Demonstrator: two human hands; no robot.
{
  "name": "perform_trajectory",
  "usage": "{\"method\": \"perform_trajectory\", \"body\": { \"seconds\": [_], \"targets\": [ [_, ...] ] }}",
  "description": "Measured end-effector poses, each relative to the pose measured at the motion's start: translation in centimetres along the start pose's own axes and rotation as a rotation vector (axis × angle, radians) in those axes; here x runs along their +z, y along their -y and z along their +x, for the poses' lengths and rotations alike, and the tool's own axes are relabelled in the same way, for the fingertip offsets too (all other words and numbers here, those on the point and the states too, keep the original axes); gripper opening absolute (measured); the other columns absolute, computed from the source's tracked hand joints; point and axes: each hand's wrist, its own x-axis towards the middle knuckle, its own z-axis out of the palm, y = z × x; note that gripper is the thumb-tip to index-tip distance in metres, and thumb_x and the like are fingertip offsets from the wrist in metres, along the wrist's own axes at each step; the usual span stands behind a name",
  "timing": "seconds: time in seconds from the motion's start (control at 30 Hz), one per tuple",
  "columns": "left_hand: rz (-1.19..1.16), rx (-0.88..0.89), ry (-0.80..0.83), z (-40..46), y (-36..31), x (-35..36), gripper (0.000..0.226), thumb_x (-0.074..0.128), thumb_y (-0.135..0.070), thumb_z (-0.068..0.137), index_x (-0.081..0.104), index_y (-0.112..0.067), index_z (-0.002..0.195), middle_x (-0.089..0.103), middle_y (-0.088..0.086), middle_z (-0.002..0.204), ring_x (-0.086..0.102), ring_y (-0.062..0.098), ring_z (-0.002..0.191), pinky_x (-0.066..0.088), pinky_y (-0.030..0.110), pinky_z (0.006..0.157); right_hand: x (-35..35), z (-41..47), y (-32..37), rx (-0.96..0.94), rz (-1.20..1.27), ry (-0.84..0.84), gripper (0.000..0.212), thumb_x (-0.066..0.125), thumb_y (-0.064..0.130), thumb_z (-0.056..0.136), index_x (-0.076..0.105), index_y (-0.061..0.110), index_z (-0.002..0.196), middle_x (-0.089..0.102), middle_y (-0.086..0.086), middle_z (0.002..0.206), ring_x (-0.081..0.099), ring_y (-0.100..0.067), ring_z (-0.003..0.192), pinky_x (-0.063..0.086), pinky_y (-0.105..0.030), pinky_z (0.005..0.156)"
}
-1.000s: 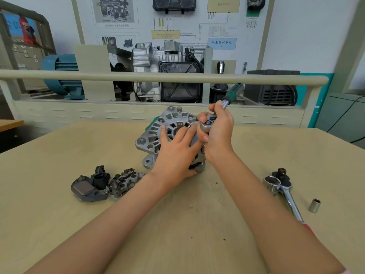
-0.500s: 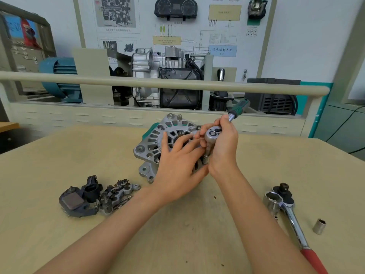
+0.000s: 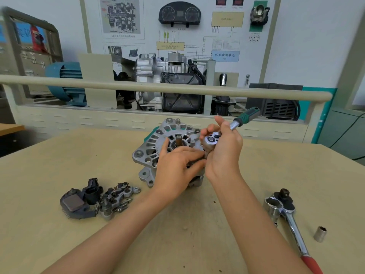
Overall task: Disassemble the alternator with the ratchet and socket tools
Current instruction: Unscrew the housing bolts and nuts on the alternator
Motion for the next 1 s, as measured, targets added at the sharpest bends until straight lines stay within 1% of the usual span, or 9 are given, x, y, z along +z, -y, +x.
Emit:
{"method": "perform_trajectory", "body": {
  "seconds": [0.13,0.27,0.4,0.57,0.67,0.77,0.83,0.9,1.0],
  "targets": [
    [-0.007,0.021,-0.035,0.1,-0.1,0.3,0.023,0.057,-0.034,0.079,0.075,-0.021,0.086,0.072,-0.009,0.086,0.055,0.000,0.093,0.009,0.020,0.107,0.3,0.7,0.6,0.179,-0.133,0.021,0.027,0.037,0.019,0.100,0.044,0.014,0.074,0.037,0.009,0.038,0.035,-0.008,0.029,0.029,-0.014,0.034],
    [0.063,0.026,-0.040,0.6,-0.1,0.8,0.021,0.063,-0.041,0.076,0.072,-0.022,0.077,0.067,-0.012,0.071,0.055,0.002,0.080,0.025,0.027,0.102,0.1,2.3,2.4,0.503,-0.386,0.319,0.037,0.043,0.030,0.097,0.036,0.021,0.062,0.030,0.011,0.035,0.028,-0.006,0.025,0.021,-0.013,0.030],
    [0.083,0.044,0.015,0.7,0.2,0.7,0.011,0.069,-0.034,0.079,0.073,-0.024,0.082,0.070,-0.011,0.080,0.056,0.001,0.085,0.017,0.018,0.101,-0.2,3.4,3.2,0.650,-0.530,0.626,0.046,0.042,0.033,0.098,0.036,0.021,0.054,0.026,0.012,0.035,0.023,-0.003,0.024,0.017,-0.015,0.029],
    [0.016,-0.034,0.110,1.3,0.2,0.2,0.016,0.069,-0.030,0.080,0.071,-0.015,0.073,0.071,-0.006,0.077,0.053,0.000,0.090,0.001,-0.002,0.093,-0.5,3.8,3.1,0.677,-0.539,0.739,0.050,0.043,0.035,0.096,0.041,0.022,0.048,0.026,0.013,0.036,0.023,-0.002,0.024,0.019,-0.015,0.028],
    [0.016,-0.065,0.139,1.8,0.1,0.2,0.016,0.074,-0.030,0.075,0.072,-0.015,0.070,0.071,-0.007,0.073,0.058,0.001,0.083,0.010,0.006,0.097,-0.9,4.0,3.1,0.687,-0.481,0.750,0.046,0.047,0.035,0.091,0.042,0.022,0.047,0.027,0.013,0.035,0.025,-0.002,0.024,0.022,-0.015,0.027],
    [0.029,-0.088,0.192,2.4,-0.4,0.2,0.011,0.077,-0.033,0.072,0.075,-0.022,0.075,0.073,-0.009,0.078,0.062,0.005,0.083,0.024,0.029,0.107,-1.2,4.3,3.3,0.691,-0.441,0.764,0.039,0.051,0.035,0.082,0.043,0.022,0.046,0.028,0.012,0.034,0.027,-0.002,0.024,0.024,-0.015,0.026],
    [0.019,-0.106,0.243,2.8,-0.7,0.1,0.011,0.078,-0.032,0.070,0.076,-0.024,0.077,0.073,-0.009,0.079,0.064,0.009,0.084,0.035,0.040,0.102,-1.5,4.6,3.3,0.690,-0.428,0.731,0.040,0.051,0.034,0.084,0.046,0.021,0.046,0.030,0.012,0.034,0.029,-0.002,0.024,0.025,-0.014,0.027],
    [0.031,-0.078,0.267,3.0,-0.7,0.2,0.013,0.078,-0.034,0.069,0.076,-0.025,0.078,0.073,-0.011,0.078,0.064,0.007,0.084,0.039,0.042,0.096,-1.6,4.9,3.3,0.699,-0.376,0.636,0.039,0.049,0.031,0.090,0.051,0.018,0.053,0.033,0.011,0.035,0.032,-0.002,0.026,0.028,-0.013,0.028],
    [0.051,-0.032,0.252,2.9,-0.6,0.4,0.016,0.077,-0.036,0.070,0.075,-0.029,0.084,0.073,-0.015,0.081,0.063,0.003,0.085,0.032,0.041,0.102,-1.5,5.2,3.4,0.692,-0.219,0.485,0.032,0.048,0.031,0.094,0.056,0.012,0.070,0.036,0.010,0.038,0.036,-0.002,0.029,0.032,-0.012,0.031]
  ]
}}
